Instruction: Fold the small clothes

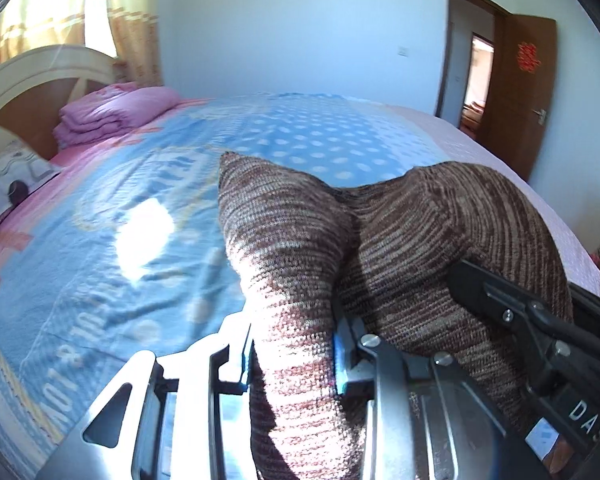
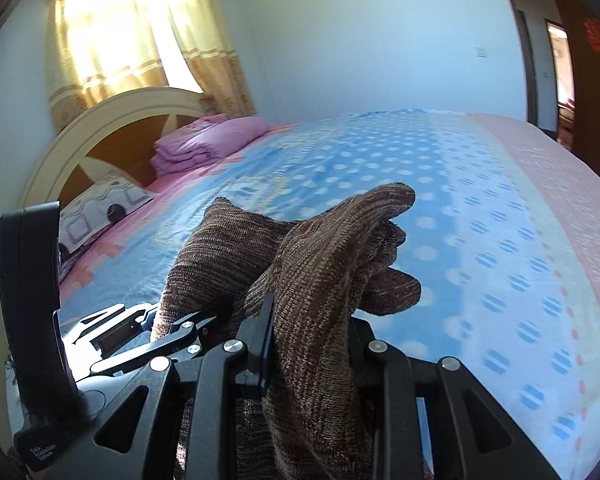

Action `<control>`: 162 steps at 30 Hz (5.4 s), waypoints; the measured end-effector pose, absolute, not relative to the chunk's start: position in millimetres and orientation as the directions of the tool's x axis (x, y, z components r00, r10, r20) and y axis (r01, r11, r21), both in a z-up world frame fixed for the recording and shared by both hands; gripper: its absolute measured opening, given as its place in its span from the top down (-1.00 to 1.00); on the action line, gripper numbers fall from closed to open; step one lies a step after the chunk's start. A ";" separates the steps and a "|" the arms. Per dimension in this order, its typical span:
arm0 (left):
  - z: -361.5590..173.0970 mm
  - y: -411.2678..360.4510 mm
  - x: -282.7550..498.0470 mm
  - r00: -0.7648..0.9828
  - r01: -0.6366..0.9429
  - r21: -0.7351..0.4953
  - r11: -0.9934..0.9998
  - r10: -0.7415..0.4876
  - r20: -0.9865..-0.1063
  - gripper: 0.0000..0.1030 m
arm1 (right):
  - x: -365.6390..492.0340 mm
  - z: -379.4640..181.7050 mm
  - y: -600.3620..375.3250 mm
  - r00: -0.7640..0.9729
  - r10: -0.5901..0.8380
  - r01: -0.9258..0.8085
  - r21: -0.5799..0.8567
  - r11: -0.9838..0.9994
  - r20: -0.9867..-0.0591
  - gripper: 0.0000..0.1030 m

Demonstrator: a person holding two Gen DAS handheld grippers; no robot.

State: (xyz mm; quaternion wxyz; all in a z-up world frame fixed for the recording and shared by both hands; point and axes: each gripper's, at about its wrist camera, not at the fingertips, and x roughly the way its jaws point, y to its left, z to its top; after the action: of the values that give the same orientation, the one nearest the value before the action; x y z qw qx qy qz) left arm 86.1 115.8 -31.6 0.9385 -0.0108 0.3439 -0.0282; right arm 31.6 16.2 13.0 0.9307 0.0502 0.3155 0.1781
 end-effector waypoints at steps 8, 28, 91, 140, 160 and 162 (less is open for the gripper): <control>-32.5 189.8 113.3 0.781 -0.153 0.035 0.988 0.142 -0.608 0.41 | 81.3 -3.5 117.0 0.709 0.481 -0.481 0.145 0.865 -0.515 0.49; -106.3 283.3 154.7 0.676 -0.299 -0.284 0.911 -0.008 -0.737 -0.16 | 188.9 -99.9 112.9 0.472 0.568 -0.347 0.450 0.823 -0.674 -0.04; -13.8 158.9 -80.2 0.796 -0.290 0.137 0.947 0.318 -0.515 -1.00 | -115.5 31.2 55.8 0.837 0.271 -0.224 0.153 0.962 -0.476 -0.33; 23.1 160.0 -127.4 0.847 -0.320 0.106 0.941 0.335 -0.412 -1.00 | -176.7 90.2 54.1 0.939 0.206 -0.179 0.119 0.977 -0.276 -0.55; 20.5 161.7 -127.1 0.847 -0.317 0.104 0.943 0.331 -0.417 -1.00 | -175.8 88.7 54.3 0.939 0.206 -0.178 0.122 0.976 -0.277 -0.55; 20.6 162.0 -126.9 0.847 -0.317 0.105 0.943 0.331 -0.417 -1.00 | -176.0 89.1 54.2 0.939 0.205 -0.177 0.122 0.977 -0.278 -0.55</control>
State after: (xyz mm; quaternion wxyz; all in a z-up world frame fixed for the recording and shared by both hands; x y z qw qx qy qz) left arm -126.9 162.0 20.6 0.9607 0.0160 0.2197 0.1687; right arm -176.0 54.2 89.1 0.9834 0.0474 0.1459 0.0972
